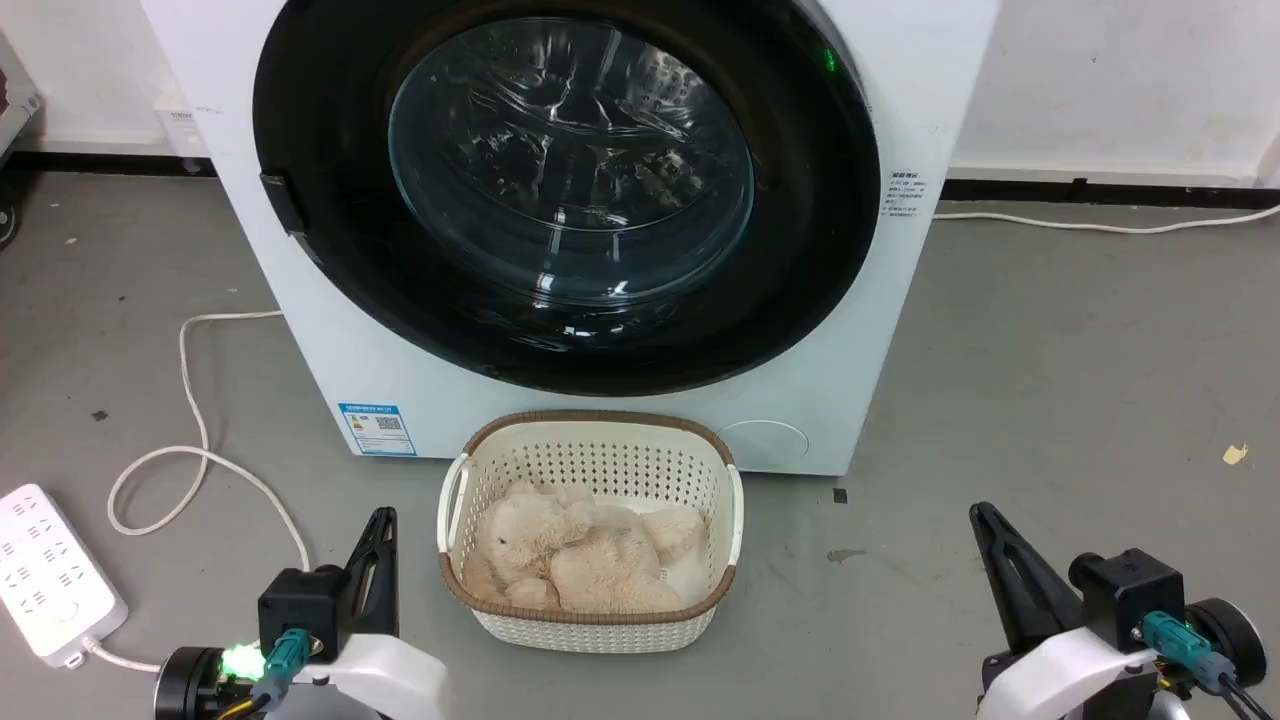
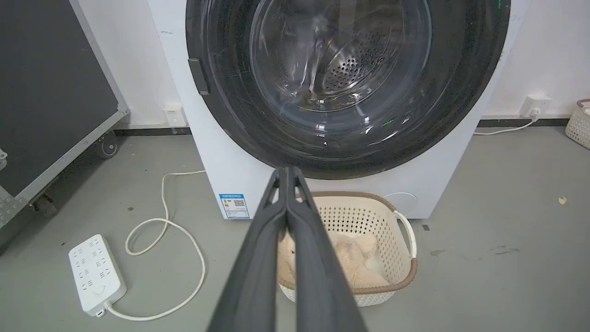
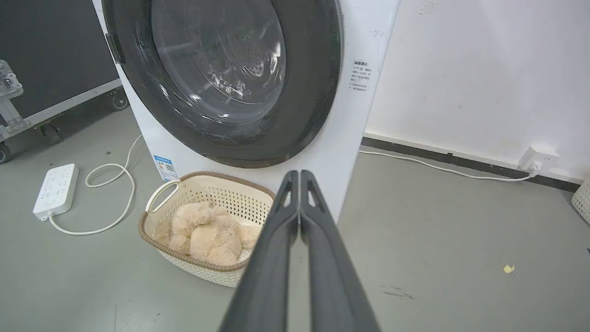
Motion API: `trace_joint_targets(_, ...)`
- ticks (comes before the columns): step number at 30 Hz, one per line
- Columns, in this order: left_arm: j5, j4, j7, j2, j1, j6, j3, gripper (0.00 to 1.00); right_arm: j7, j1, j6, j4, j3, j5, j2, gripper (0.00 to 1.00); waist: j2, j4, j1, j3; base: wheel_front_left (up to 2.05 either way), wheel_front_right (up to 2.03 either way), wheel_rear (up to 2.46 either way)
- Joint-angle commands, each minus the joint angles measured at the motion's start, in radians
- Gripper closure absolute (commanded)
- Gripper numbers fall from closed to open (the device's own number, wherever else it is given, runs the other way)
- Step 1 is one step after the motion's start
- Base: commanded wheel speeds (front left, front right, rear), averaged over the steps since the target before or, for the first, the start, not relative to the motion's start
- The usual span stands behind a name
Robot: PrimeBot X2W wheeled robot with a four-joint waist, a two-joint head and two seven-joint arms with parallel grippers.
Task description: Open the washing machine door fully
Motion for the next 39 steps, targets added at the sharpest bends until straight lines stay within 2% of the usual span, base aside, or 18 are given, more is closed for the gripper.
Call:
trace_joint_targets(1,0.003,-0.004,0.0,-0.001,-0.015,0.003,0.0,1.0,0.0,-0.012,-0.001,-0.004,0.0,-0.008,0.004,1.0,0.0,0.0,0.0,0.0,0.0,0.0,0.0)
trace_joint_targets(35,0.003,-0.004,0.0,-0.001,-0.015,0.003,0.0,1.0,0.0,-0.012,-0.001,-0.004,0.0,-0.008,0.004,1.0,0.0,0.0,0.0,0.0,0.0,0.0,0.0)
trace_joint_targets(36,0.0,0.0,0.0,0.0,0.0,0.0,0.0,0.0,0.0,0.0,0.0,0.0,0.0,0.0,0.0,0.0,0.0,0.0,0.0,0.0,0.0,0.0,0.0)
trace_joint_targets(39,0.0,0.001,0.0,0.0,0.001,0.0,0.0,0.0,0.0,0.0,0.0,0.001,0.0,0.001,0.0,0.0,0.0,0.0,0.0,0.0,0.0,0.0,0.0)
